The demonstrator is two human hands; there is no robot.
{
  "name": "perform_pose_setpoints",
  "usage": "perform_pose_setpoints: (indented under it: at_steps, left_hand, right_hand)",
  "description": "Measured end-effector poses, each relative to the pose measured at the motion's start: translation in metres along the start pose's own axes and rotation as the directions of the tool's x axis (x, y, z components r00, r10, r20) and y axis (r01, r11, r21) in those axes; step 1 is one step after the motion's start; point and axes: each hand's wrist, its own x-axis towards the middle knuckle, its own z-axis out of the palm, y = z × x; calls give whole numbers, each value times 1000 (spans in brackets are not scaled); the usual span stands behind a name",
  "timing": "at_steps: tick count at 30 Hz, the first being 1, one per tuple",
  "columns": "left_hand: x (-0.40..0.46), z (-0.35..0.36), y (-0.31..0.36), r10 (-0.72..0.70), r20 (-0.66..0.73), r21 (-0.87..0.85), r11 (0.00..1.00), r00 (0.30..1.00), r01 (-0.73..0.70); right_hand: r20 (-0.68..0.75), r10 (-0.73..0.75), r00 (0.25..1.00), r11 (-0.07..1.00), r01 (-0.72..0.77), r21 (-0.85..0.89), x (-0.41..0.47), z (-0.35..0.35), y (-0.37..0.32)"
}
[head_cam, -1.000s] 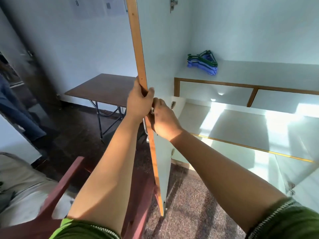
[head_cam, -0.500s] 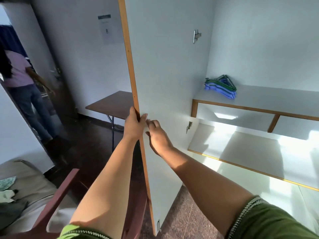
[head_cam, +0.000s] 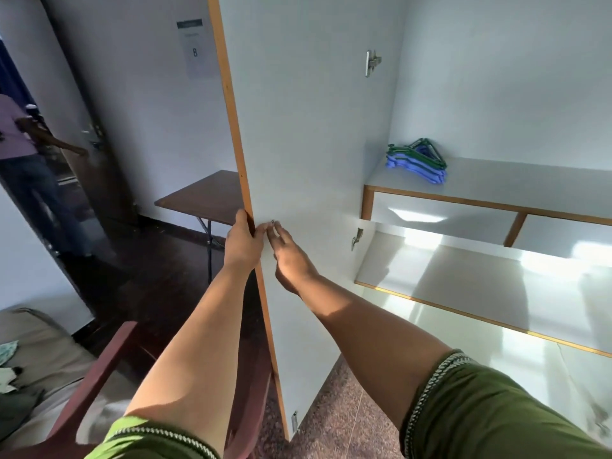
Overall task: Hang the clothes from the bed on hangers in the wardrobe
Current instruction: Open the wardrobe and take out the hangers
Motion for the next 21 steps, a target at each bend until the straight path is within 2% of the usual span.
perform_pose_setpoints:
  at_steps: [3,5,6,9,13,21]
  left_hand:
    - [-10,17,7,31,-210,172,985,977,6]
    - [-23,32,10,131,-344,298,954,930,-24]
    - [-30,40,11,207,-367,345,936,907,-74]
    - [-44,70,11,355,-285,408,885,891,-222]
    - [-53,116,24,423,-104,372,856,900,-359]
    - [-35,231,75,418,42,259,873,907,-414]
  right_hand:
    - [22,44,999,997,-45,62,0,-7,10]
    - [21,102,995,989,-104,105,-7,-19,14]
    - [-28,97,995,990,-94,102,-13,-23,19]
    - [-100,173,980,982,-164,88,-27,-33,50]
    - [-164,325,931,945,-325,28,-48,-57,97]
    - [-304,517,800,840,-542,3,-73,-116,219]
